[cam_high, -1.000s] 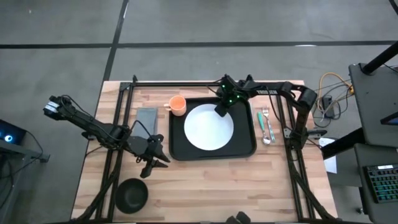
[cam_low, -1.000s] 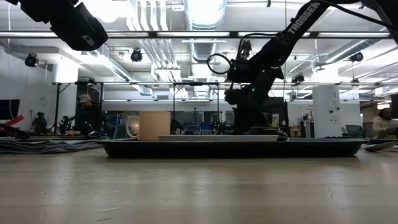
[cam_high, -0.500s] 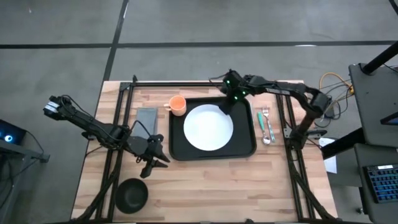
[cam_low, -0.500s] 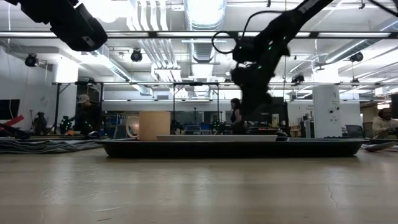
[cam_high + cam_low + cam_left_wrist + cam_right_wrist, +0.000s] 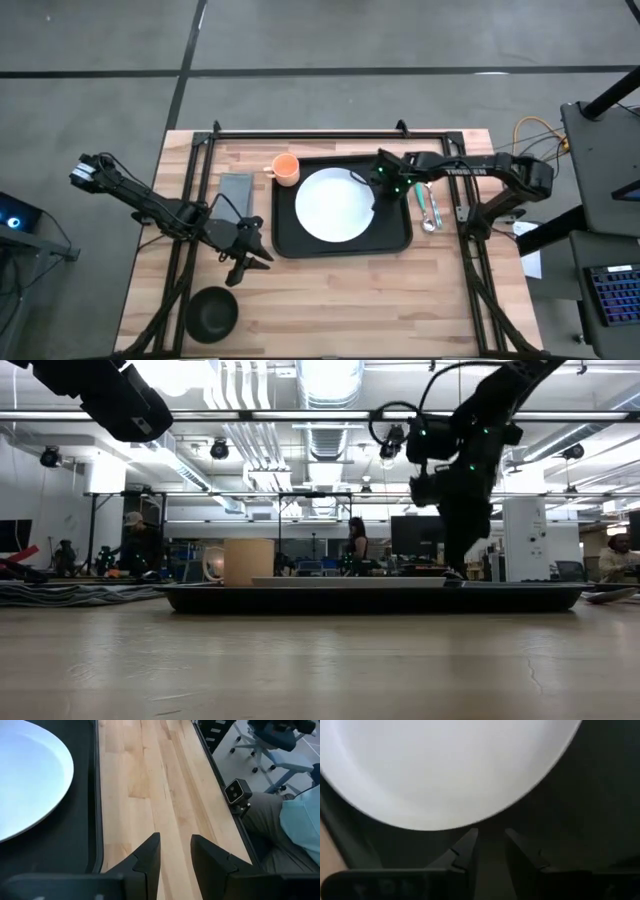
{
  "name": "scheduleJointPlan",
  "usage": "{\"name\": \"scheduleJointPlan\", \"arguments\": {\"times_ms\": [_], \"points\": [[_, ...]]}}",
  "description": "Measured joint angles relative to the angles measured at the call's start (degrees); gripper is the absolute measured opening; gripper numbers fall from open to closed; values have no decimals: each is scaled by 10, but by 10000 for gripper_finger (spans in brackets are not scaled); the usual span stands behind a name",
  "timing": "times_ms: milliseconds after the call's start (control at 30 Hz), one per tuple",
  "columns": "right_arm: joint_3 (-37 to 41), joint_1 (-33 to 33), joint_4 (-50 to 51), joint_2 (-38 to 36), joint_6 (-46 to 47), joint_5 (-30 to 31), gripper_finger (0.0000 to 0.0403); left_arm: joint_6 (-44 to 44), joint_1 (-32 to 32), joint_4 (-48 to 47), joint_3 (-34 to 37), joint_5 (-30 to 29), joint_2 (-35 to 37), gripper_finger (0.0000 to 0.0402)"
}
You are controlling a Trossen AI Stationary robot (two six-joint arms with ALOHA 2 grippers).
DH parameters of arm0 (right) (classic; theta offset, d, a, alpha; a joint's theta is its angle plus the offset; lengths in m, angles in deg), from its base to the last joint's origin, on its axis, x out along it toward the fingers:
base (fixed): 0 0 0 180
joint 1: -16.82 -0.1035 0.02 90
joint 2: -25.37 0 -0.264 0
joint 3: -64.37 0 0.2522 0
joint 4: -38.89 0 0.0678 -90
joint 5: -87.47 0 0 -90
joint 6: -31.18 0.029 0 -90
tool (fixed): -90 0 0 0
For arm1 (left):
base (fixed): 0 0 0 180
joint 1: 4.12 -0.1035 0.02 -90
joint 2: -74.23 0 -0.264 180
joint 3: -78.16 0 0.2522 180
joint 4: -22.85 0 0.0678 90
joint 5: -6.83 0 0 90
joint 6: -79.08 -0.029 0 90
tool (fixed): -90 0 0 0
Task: Set up tray
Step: Put the white plate on the black tray to the bottom right of the orange mug, then put the black bowl on top of the white plate
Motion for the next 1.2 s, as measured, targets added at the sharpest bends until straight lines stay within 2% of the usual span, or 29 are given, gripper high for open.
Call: {"name": "scheduleJointPlan", "arguments": {"times_ms": [333,600,733,833,900,1067,1133,1200], "points": [[18,-8,-46,38,10,-4,88,2,0,3,0,0,0,89],[-17,-8,-45,83,4,-24,86,2,0,4,0,0,0,89],[-37,-8,-7,72,-15,-29,91,2,0,4,0,0,0,89],[-59,-6,51,43,-23,-14,91,2,1,4,0,0,0,89],[-74,-10,58,21,-8,-25,92,2,1,4,0,0,0,89],[-95,-102,-36,-16,25,-58,105,14,8,-20,-2,-4,0,89],[-105,-147,-50,-20,16,-39,111,20,24,-56,-15,-21,0,86],[-110,-182,-52,-27,7,5,116,17,47,-119,-44,-36,0,78]]}}
